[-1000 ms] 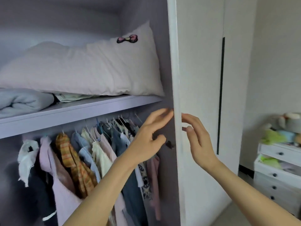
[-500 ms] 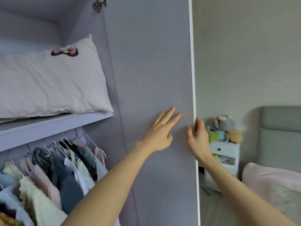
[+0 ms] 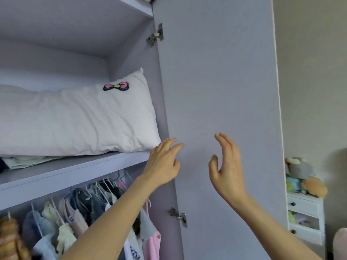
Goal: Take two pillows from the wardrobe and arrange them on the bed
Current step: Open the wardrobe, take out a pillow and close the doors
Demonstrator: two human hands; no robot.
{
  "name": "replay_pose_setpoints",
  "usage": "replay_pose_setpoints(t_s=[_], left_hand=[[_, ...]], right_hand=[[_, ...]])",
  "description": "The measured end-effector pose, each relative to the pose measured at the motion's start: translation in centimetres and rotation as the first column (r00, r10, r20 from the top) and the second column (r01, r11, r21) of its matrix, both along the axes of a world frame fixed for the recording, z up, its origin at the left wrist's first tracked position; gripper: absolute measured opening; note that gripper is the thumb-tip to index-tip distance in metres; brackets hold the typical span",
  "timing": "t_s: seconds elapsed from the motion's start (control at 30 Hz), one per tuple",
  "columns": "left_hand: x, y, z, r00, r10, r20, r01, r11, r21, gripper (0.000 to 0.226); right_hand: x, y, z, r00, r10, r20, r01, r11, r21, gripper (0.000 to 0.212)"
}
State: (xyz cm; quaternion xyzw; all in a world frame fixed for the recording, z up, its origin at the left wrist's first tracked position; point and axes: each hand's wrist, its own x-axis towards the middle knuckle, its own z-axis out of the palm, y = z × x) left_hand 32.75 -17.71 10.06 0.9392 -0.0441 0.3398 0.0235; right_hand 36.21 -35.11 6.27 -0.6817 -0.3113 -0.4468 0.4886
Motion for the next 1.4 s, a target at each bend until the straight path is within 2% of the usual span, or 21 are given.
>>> replay_pose_setpoints(t_s=[0.1, 0.23, 0.33, 0.4, 0.5, 0.63, 0.7, 0.77, 0.83, 0.9, 0.97, 1.03, 1.1, 1.2, 1.3, 1.4], left_hand=[[-3.1, 7.0, 1.3, 0.978, 0.199, 0.055, -0.198, 0.980, -0.022, 0.049], [-6.6, 15.5, 2.6, 0.891, 0.453, 0.045, -0.450, 0.891, -0.060, 0.052], [-8.3, 20.4, 4.8, 0.821, 0.568, 0.054, -0.566, 0.823, -0.049, 0.055], [-8.7, 24.2, 7.6, 0.752, 0.647, 0.127, -0.648, 0.761, -0.042, 0.055], [-7.4, 28.4, 12.2, 0.690, 0.701, 0.179, -0.705, 0.707, -0.052, 0.054], [-3.1, 31.8, 17.5, 0.693, 0.693, 0.200, -0.696, 0.715, -0.063, 0.063], [-0.6, 33.2, 20.0, 0.670, 0.717, 0.193, -0.717, 0.693, -0.084, 0.069], [1.3, 34.5, 21.3, 0.604, 0.785, 0.135, -0.773, 0.619, -0.138, 0.075], [2.6, 35.6, 20.9, 0.535, 0.841, 0.079, -0.828, 0.541, -0.151, 0.068], [3.9, 36.5, 19.2, 0.511, 0.857, 0.072, -0.854, 0.515, -0.074, 0.047], [4.5, 36.9, 17.3, 0.533, 0.838, 0.113, -0.843, 0.537, -0.007, 0.032], [4.6, 36.8, 16.4, 0.554, 0.802, 0.223, -0.826, 0.564, 0.024, 0.027], [3.9, 36.3, 16.2, 0.549, 0.736, 0.397, -0.802, 0.597, 0.002, 0.023], [1.9, 34.3, 16.4, 0.520, 0.577, 0.630, -0.734, 0.678, -0.016, 0.013], [-0.3, 31.4, 17.1, 0.477, 0.424, 0.769, -0.674, 0.739, 0.010, 0.022], [-3.1, 27.3, 17.7, 0.435, 0.300, 0.849, -0.602, 0.798, 0.026, 0.023]], right_hand=[[0.9, 6.0, 1.3, 0.994, 0.097, -0.046, -0.102, 0.987, -0.128, 0.049], [2.7, 13.5, 4.0, 0.988, 0.145, -0.048, -0.153, 0.945, -0.288, 0.048], [4.4, 18.6, 7.3, 0.992, 0.119, 0.049, -0.092, 0.919, -0.384, 0.046], [5.9, 23.4, 10.7, 0.984, 0.114, 0.135, -0.049, 0.910, -0.411, 0.045], [7.9, 29.6, 15.6, 0.969, 0.092, 0.227, 0.020, 0.894, -0.448, 0.048], [10.2, 36.6, 22.2, 0.942, 0.043, 0.333, 0.131, 0.867, -0.481, 0.055], [11.3, 39.7, 25.9, 0.947, -0.016, 0.320, 0.201, 0.807, -0.555, 0.068], [12.3, 42.1, 28.7, 0.963, -0.085, 0.256, 0.233, 0.739, -0.632, 0.079], [13.2, 44.0, 30.1, 0.980, -0.137, 0.142, 0.198, 0.667, -0.718, 0.082], [13.7, 45.5, 29.1, 0.978, -0.166, 0.129, 0.202, 0.581, -0.789, 0.062], [13.9, 46.9, 26.6, 0.966, -0.139, 0.218, 0.259, 0.541, -0.800, 0.037], [14.2, 47.4, 24.5, 0.953, -0.121, 0.279, 0.292, 0.619, -0.729, 0.030], [13.9, 46.7, 24.4, 0.942, -0.137, 0.307, 0.298, 0.761, -0.576, 0.025], [12.8, 44.0, 25.2, 0.915, -0.164, 0.368, 0.293, 0.898, -0.328, 0.014], [10.2, 40.0, 25.5, 0.897, -0.178, 0.405, 0.250, 0.959, -0.131, 0.011], [6.8, 34.4, 25.2, 0.891, -0.220, 0.397, 0.214, 0.975, 0.059, 0.010]])
